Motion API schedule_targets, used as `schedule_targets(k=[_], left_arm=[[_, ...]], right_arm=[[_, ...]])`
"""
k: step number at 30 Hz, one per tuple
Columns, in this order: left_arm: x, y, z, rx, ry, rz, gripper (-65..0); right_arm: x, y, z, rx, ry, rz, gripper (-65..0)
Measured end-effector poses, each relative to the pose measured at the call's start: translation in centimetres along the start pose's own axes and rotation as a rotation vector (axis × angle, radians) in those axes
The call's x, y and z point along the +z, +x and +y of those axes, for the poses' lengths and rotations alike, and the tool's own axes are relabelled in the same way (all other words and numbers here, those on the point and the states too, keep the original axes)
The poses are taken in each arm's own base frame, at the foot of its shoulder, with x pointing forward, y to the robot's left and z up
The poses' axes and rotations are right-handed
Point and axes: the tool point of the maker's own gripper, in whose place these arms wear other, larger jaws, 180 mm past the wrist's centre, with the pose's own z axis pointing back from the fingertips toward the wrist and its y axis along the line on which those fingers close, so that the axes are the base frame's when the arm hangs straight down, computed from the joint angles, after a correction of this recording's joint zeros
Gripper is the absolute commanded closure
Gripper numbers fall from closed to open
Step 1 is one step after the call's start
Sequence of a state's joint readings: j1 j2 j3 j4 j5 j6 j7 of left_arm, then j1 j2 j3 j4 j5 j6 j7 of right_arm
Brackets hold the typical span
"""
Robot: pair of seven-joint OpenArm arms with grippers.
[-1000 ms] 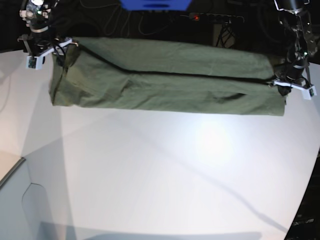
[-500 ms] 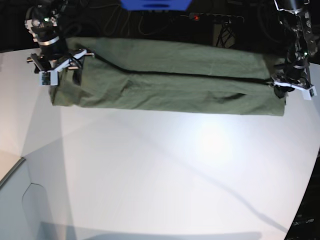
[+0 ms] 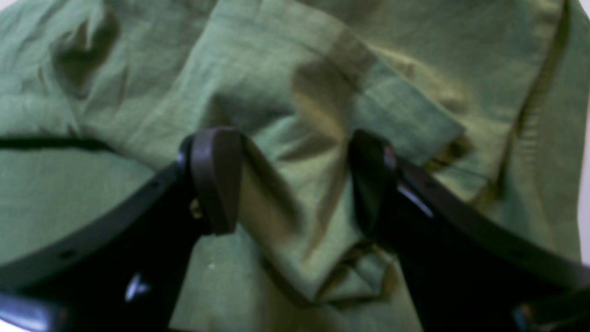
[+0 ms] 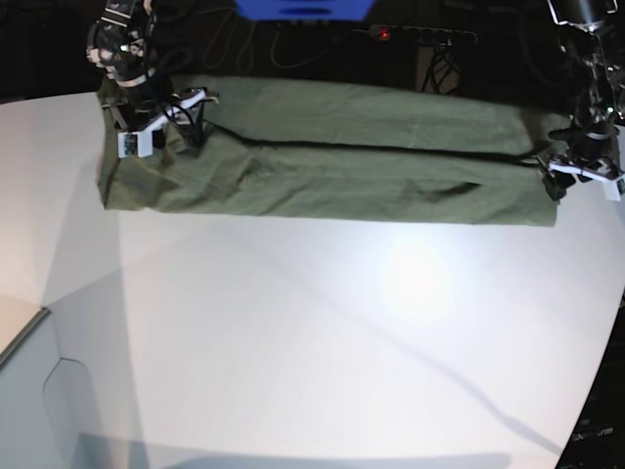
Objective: Layout the t-shirt on the table in an organized manner, then fold the t-shirt properly
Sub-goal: 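Lay the folded strip down and open both grippers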
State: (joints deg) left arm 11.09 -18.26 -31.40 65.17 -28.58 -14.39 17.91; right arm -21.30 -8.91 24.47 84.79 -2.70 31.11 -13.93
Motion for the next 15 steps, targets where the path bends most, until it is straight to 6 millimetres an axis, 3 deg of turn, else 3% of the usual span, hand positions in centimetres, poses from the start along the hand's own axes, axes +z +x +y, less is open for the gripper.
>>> schedule_targets(k=[6, 10, 15], left_arm=[[0.0, -0.4, -0.1, -0.002, -0.002, 0.01, -41.4], [0.4, -2.2, 1.0, 0.002, 0.02, 0.053, -41.4], [0.5, -2.4, 1.5, 0.0, 0.027, 0.05, -41.2]], right_arm=[[-0.1, 0.1, 0.1, 0.001, 0.002, 0.001, -37.7], [-0.1, 0.1, 0.0, 0.002, 0.001, 0.001, -37.7], [-0.1, 0.1, 0.1, 0.003, 0.003, 0.001, -37.7]])
